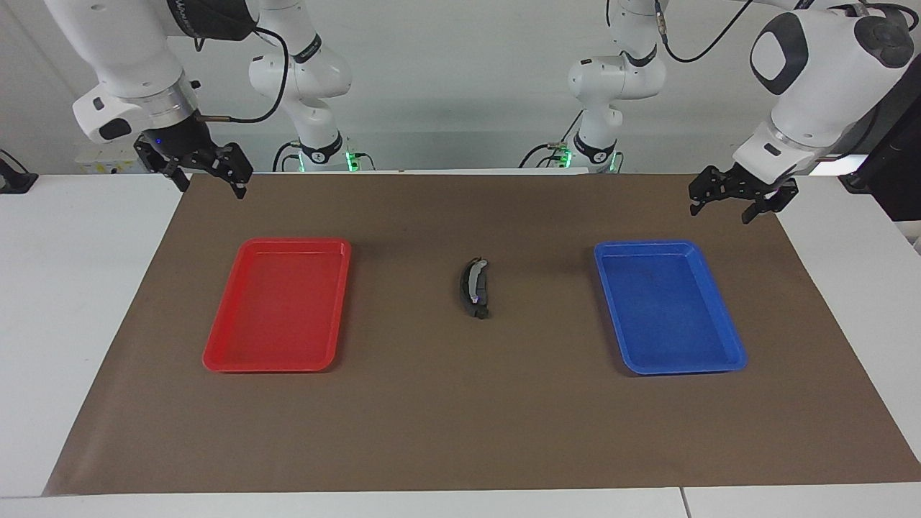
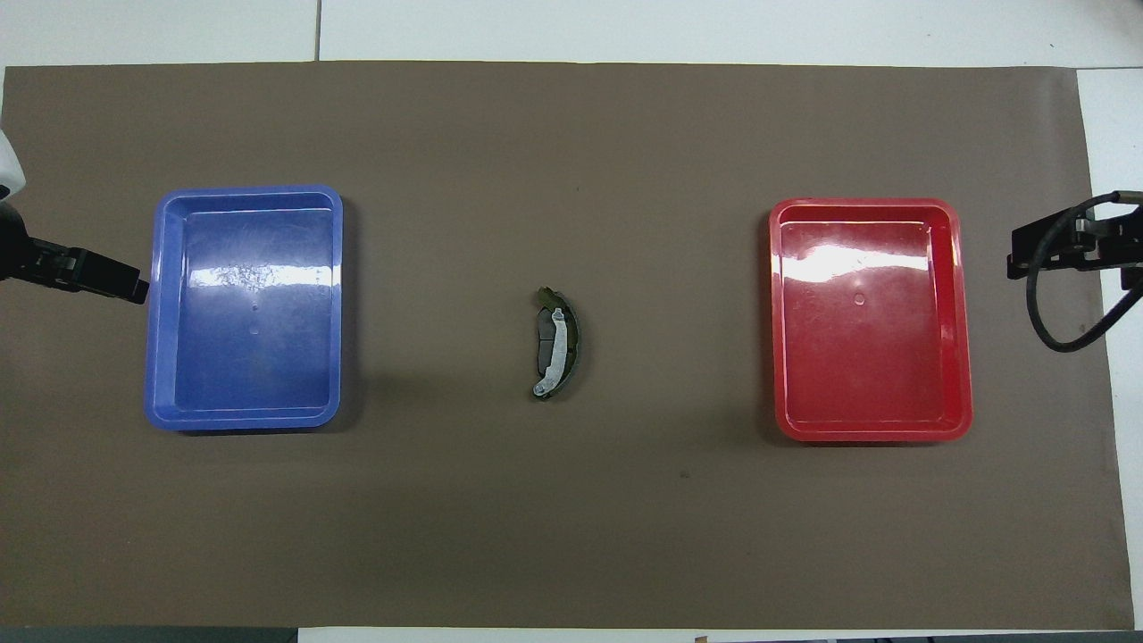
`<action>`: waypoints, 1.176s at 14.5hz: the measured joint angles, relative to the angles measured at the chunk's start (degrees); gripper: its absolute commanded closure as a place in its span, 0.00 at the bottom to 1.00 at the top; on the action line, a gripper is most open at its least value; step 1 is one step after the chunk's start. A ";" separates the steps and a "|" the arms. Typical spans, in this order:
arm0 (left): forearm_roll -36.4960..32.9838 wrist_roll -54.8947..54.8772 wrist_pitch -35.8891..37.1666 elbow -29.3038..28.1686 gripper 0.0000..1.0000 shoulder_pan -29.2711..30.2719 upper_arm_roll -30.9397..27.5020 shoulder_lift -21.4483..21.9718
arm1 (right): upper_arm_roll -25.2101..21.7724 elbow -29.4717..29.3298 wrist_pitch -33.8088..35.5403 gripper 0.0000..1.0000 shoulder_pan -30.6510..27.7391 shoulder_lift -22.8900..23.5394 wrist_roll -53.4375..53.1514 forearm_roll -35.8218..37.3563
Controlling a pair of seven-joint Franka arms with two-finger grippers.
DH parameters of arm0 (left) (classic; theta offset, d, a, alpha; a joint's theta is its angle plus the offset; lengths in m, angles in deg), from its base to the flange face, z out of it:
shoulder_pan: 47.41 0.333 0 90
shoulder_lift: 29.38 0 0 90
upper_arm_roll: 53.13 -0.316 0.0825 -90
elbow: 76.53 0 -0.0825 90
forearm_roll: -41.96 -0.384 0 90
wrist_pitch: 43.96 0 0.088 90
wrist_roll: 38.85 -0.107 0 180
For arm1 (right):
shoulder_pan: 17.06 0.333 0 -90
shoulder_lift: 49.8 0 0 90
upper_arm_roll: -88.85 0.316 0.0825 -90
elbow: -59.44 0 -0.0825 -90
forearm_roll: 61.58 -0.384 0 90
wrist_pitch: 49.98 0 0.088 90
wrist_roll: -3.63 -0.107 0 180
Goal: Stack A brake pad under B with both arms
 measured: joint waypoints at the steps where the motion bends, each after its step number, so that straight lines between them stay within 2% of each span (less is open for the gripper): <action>1: 0.00 0.00 0.00 0.00 0.00 0.00 0.00 0.00 | 0.07 0.00 0.04 0.00 0.00 0.00 0.00 0.00; 17: 0.00 0.00 -0.10 0.00 0.00 0.00 0.01 0.00 | -1.40 -0.04 1.30 0.00 2.31 -0.22 1.04 -0.08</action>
